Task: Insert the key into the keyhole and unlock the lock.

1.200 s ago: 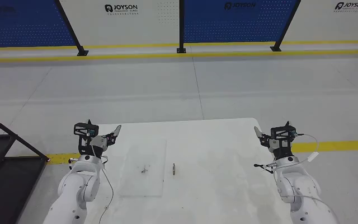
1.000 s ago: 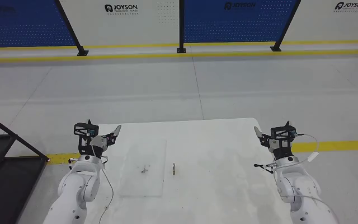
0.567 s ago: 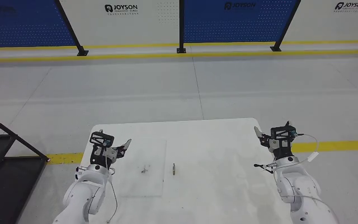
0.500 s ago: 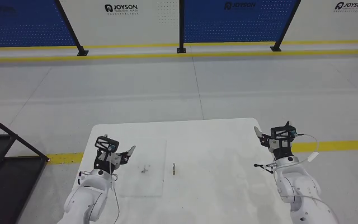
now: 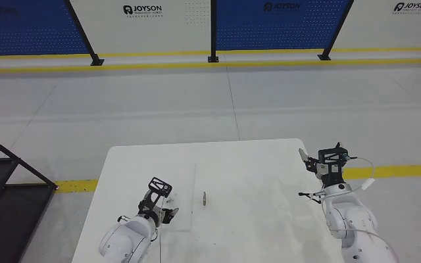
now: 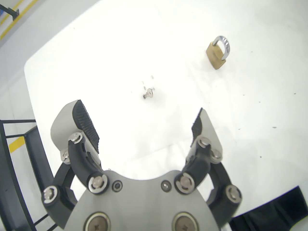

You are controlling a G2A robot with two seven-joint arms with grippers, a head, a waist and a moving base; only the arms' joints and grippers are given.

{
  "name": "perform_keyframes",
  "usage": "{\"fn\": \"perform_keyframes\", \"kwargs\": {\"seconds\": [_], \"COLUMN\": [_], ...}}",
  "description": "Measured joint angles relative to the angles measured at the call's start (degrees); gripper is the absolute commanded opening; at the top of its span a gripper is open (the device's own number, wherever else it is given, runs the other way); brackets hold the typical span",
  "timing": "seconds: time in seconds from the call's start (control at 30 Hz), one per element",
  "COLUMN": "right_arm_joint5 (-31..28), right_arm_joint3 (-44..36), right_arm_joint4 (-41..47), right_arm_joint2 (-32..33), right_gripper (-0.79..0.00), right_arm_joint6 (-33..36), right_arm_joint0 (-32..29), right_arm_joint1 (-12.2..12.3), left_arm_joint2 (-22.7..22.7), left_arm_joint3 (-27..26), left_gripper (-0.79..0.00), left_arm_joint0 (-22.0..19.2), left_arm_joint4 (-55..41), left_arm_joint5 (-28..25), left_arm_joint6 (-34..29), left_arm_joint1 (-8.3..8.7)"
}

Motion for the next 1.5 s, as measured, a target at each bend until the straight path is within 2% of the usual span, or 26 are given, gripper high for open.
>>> {"fn": "perform_keyframes", "kwargs": {"seconds": [0.03, 0.13, 0.27, 0.47, 0.5, 0.53, 0.77, 0.97, 1.33, 1.47, 1.5], "right_arm_joint5": [0.0, 0.0, 0.0, 0.0, 0.0, 0.0, 0.0, 0.0, 0.0, 0.0, 0.0], "right_arm_joint3": [0.0, 0.0, 0.0, 0.0, 0.0, 0.0, 0.0, 0.0, 0.0, 0.0, 0.0], "right_arm_joint4": [0.0, 0.0, 0.0, 0.0, 0.0, 0.0, 0.0, 0.0, 0.0, 0.0, 0.0], "right_arm_joint2": [0.0, 0.0, 0.0, 0.0, 0.0, 0.0, 0.0, 0.0, 0.0, 0.0, 0.0], "right_gripper": [0.0, 0.0, 0.0, 0.0, 0.0, 0.0, 0.0, 0.0, 0.0, 0.0, 0.0], "right_arm_joint6": [0.0, 0.0, 0.0, 0.0, 0.0, 0.0, 0.0, 0.0, 0.0, 0.0, 0.0], "right_arm_joint0": [0.0, 0.0, 0.0, 0.0, 0.0, 0.0, 0.0, 0.0, 0.0, 0.0, 0.0], "right_arm_joint1": [0.0, 0.0, 0.0, 0.0, 0.0, 0.0, 0.0, 0.0, 0.0, 0.0, 0.0], "left_arm_joint2": [1.61, 4.97, 7.18, 7.76, 7.84, 7.9, 8.7, 9.14, 10.14, 10.5, 10.56], "left_arm_joint3": [1.5, 5.02, 8.05, 10.1, 10.47, 10.97, 13.37, 14.33, 16.68, 17.4, 17.52], "left_gripper": [0.0, -0.185, -0.277, -0.305, -0.323, -0.394, -0.44, -0.493, -0.542, -0.588, -0.622], "left_arm_joint0": [-1.7, -4.75, -6.76, -7.36, -7.45, -7.62, -8.6, -9.33, -10.99, -11.45, -11.54], "left_arm_joint4": [0.55, 1.87, 3.02, 4.91, 5.03, 5.11, 6.59, 6.2, 6.63, 6.96, 7.02], "left_arm_joint5": [0.86, 3.16, 6.51, 8.68, 8.8, 8.99, 9.3, 9.28, 9.31, 9.35, 9.38], "left_arm_joint6": [-1.82, -4.14, -4.74, -3.8, -3.56, -3.16, -0.79, -0.62, -0.57, -0.64, -0.65], "left_arm_joint1": [-0.25, -0.84, -1.41, -1.71, -1.75, -1.81, -2.14, -2.46, -3.06, -3.26, -3.3]}}
